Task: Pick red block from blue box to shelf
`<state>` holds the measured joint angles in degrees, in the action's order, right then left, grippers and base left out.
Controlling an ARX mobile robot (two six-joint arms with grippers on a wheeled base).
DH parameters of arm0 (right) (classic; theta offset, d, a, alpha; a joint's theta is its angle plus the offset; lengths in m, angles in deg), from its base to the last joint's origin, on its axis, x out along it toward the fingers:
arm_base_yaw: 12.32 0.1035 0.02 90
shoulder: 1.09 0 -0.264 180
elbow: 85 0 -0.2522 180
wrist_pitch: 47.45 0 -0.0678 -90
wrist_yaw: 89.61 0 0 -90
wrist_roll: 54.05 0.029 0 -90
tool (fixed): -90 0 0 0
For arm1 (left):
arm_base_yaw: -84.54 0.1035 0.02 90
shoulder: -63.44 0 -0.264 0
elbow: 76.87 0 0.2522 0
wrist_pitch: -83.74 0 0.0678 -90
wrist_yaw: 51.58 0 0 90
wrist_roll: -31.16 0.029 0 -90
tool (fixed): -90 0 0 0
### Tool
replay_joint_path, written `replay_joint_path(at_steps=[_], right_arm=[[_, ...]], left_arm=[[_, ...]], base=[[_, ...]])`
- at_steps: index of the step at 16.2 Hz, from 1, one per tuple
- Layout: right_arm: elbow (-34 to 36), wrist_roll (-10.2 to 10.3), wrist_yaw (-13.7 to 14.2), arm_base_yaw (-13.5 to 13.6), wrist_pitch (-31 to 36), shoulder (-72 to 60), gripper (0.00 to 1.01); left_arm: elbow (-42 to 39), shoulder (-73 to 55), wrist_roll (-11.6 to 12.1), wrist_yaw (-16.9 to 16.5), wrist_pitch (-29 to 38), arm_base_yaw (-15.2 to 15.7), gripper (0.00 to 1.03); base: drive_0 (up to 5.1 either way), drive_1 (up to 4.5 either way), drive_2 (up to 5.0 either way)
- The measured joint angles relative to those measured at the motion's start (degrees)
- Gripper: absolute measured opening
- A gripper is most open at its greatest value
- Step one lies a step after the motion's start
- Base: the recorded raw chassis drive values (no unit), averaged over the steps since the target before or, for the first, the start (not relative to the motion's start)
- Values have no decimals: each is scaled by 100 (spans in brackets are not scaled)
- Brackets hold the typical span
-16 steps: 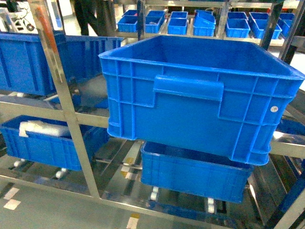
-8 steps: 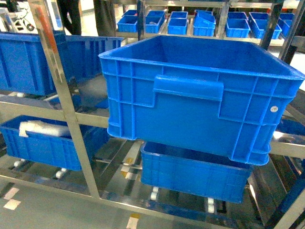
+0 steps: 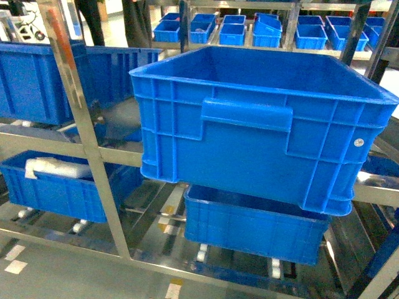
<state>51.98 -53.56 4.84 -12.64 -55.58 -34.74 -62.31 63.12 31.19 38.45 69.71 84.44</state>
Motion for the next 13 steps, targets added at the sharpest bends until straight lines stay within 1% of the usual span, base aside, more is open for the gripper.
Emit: replay_joint_path(at_steps=[13], right_arm=[[0, 0, 0, 0, 0, 0, 29]], left_arm=[[0, -2, 0, 0, 0, 0, 98]], base=[[0, 0, 0]])
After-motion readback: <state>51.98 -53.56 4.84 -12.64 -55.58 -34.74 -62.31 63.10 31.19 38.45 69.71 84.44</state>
